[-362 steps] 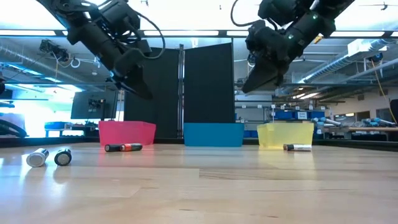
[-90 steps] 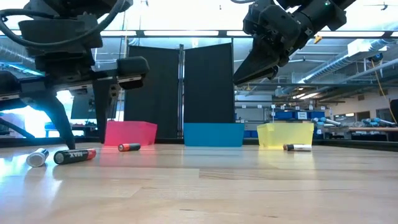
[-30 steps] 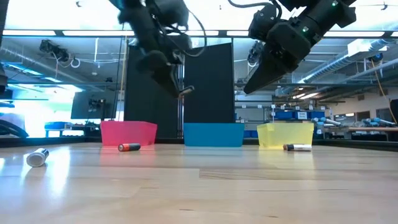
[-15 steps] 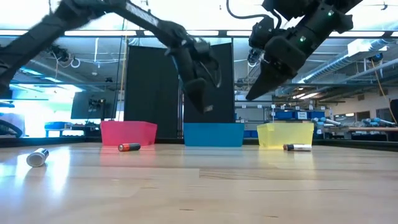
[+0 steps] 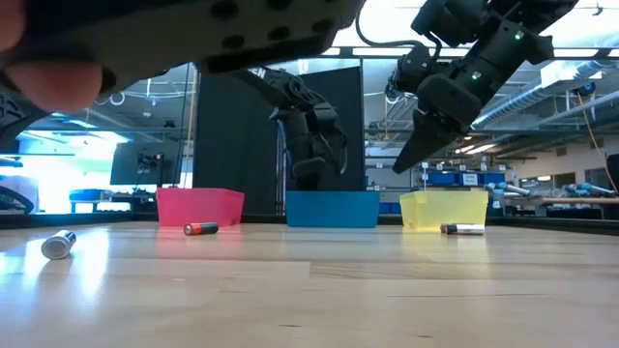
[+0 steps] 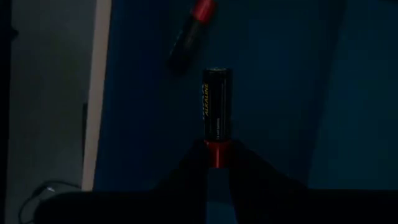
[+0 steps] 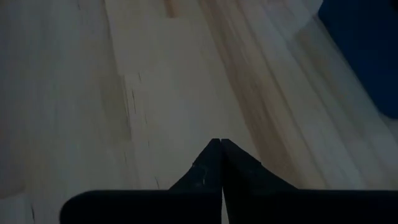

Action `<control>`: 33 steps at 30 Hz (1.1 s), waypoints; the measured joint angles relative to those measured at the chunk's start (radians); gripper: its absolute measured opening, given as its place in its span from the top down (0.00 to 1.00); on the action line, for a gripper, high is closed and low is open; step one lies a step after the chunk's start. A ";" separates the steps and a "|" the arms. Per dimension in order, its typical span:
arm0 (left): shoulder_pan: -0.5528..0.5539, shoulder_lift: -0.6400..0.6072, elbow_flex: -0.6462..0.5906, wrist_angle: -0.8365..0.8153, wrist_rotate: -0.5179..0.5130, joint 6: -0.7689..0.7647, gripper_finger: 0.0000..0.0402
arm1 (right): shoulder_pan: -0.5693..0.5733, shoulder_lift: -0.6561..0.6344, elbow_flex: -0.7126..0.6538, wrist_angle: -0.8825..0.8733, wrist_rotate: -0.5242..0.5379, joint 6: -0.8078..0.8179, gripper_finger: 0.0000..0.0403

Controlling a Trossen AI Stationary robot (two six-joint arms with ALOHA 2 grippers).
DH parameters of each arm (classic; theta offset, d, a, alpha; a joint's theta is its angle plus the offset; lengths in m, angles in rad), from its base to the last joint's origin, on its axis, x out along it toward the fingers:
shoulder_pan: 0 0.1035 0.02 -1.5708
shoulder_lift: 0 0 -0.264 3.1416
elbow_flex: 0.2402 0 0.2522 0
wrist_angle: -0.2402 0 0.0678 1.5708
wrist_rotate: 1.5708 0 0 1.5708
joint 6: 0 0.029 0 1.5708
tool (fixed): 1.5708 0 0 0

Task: Sort batteries
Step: Put the orange battery into the blue bin

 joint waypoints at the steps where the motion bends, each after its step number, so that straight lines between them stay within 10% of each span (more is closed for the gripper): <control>1: 0.001 0.001 0.001 0.001 0.004 0.000 0.89 | 0.000 0.000 0.000 0.001 0.000 0.000 0.98; 33: 0.045 0.054 0.000 -0.033 0.017 0.032 0.80 | -0.046 0.001 0.000 0.005 -0.035 0.007 0.97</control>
